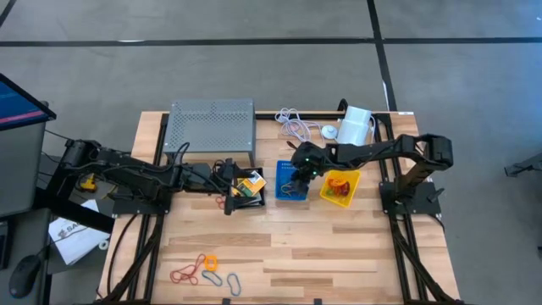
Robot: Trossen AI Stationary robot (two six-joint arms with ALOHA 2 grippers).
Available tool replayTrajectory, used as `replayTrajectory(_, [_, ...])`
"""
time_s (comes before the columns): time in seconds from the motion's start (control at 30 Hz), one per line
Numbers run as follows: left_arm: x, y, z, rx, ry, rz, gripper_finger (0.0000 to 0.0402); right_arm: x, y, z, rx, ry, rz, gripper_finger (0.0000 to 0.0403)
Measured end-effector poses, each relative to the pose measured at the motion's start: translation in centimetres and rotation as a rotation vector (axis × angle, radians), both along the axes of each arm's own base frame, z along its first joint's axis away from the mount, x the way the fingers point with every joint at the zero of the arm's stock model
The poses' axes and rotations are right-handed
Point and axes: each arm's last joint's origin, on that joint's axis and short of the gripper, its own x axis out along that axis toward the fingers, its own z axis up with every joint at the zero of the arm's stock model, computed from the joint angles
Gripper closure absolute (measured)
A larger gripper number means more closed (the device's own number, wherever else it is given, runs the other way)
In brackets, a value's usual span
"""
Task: Pick & Place Office Desk Supplies
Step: Put the blue rubber band into the blue basket, then put the red rubber band into the blue basket
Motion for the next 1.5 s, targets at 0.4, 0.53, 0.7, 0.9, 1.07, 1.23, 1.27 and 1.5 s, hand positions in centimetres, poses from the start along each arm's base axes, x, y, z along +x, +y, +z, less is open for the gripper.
replayTrajectory(0.4, [0.0, 0.4, 0.1, -0.127, -0.020, 0.067, 0.0005, -0.9, 0.0, 2.0, 0.009, -0.034, -0.028, 0.0156])
replayTrajectory(0.53, [0.1, 0.1, 0.1, -0.170, -0.019, -0.023, 0.0005, -2.4, 0.3, 4.8, -0.005, -0.097, -0.028, 0.0158])
replayTrajectory(0.7, [-0.1, -0.1, -0.5, -0.208, 0.049, -0.060, 0.0005, -5.7, 0.9, 9.0, -0.015, -0.184, -0.036, 0.0175])
replayTrajectory(0.9, [-0.4, 0.4, -1.3, -0.303, 0.248, -0.007, 0.0005, -11.4, 2.0, 13.6, -0.033, -0.298, -0.089, 0.0199])
replayTrajectory(1.07, [-0.2, 0.2, 0.8, -0.292, 0.424, 0.005, 0.0027, -15.6, 3.2, 15.9, -0.051, -0.401, -0.109, 0.0221])
replayTrajectory(1.23, [-0.2, -0.4, 3.8, -0.177, 0.530, -0.020, 0.0066, -18.3, 4.0, 16.7, -0.052, -0.447, -0.117, 0.0245])
replayTrajectory(1.27, [-0.5, -0.4, 4.1, -0.153, 0.578, -0.008, 0.0074, -18.6, 4.1, 16.7, -0.050, -0.449, -0.124, 0.0249])
replayTrajectory(1.5, [-2.7, -0.6, 3.1, -0.025, 0.878, 0.058, 0.0111, -19.7, 5.1, 16.3, 0.008, -0.397, -0.103, 0.0275])
